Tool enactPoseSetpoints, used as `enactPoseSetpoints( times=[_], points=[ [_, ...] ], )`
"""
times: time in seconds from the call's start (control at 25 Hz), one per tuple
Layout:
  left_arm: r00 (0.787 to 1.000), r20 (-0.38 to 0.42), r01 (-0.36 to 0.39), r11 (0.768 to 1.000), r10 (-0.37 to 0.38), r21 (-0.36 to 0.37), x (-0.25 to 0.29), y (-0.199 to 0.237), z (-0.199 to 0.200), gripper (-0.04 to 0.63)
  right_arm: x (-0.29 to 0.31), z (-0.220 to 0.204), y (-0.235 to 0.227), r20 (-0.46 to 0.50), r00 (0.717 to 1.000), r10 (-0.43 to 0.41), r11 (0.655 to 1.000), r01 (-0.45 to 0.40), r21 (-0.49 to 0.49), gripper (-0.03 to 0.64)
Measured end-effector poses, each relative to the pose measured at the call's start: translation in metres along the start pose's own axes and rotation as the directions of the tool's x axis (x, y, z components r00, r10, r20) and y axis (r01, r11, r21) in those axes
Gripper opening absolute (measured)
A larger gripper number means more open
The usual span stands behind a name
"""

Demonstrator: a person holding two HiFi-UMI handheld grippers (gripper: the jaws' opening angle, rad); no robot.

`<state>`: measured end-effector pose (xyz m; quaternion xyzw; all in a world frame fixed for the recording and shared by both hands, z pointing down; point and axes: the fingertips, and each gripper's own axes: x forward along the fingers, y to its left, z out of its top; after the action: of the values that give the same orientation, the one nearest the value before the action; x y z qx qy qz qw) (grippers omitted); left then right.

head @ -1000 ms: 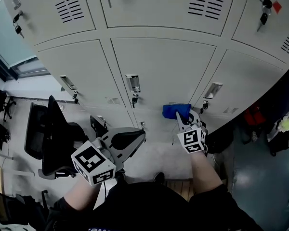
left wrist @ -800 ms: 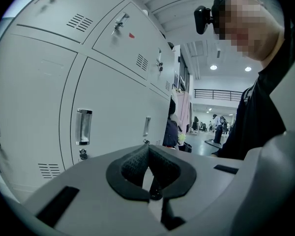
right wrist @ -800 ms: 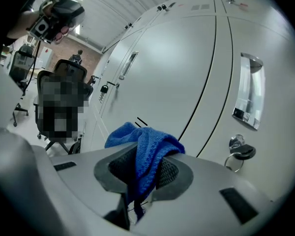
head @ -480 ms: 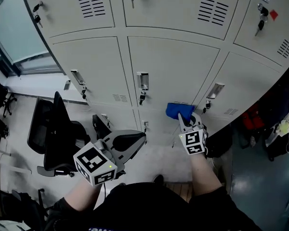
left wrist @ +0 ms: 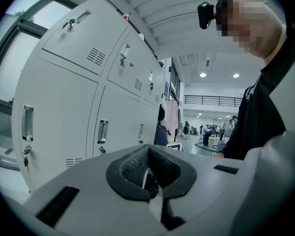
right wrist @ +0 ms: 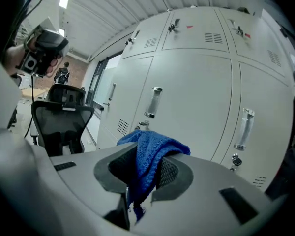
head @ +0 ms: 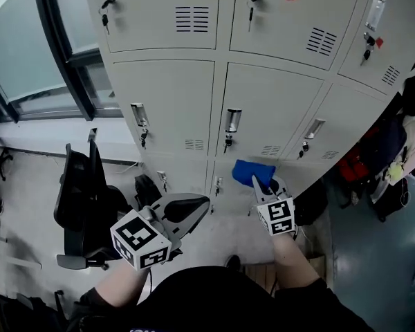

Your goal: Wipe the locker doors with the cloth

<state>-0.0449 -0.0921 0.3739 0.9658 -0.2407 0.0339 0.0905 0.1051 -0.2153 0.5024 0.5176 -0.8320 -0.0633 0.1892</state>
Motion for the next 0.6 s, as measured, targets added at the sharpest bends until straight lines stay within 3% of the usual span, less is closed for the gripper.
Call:
enactPoseSetpoints(
  times=[0.36,0.6],
  points=[
    [0.998,0.018,0.062,0.998,-0.062,0.026,-0.055,0.007,-0.020,0.008,-0.045,0.070,0.093,0.085,0.995,0.052,0.987,-0.064,0.145,0.064],
    [0.995,0.031,0.099,0.995,-0.099,0.010,-0.062,-0.005,-0.024,0.008,-0.078,0.113,0.135,0.188,0.970,0.152,0.945,-0.198,0.259,0.064]
  ],
)
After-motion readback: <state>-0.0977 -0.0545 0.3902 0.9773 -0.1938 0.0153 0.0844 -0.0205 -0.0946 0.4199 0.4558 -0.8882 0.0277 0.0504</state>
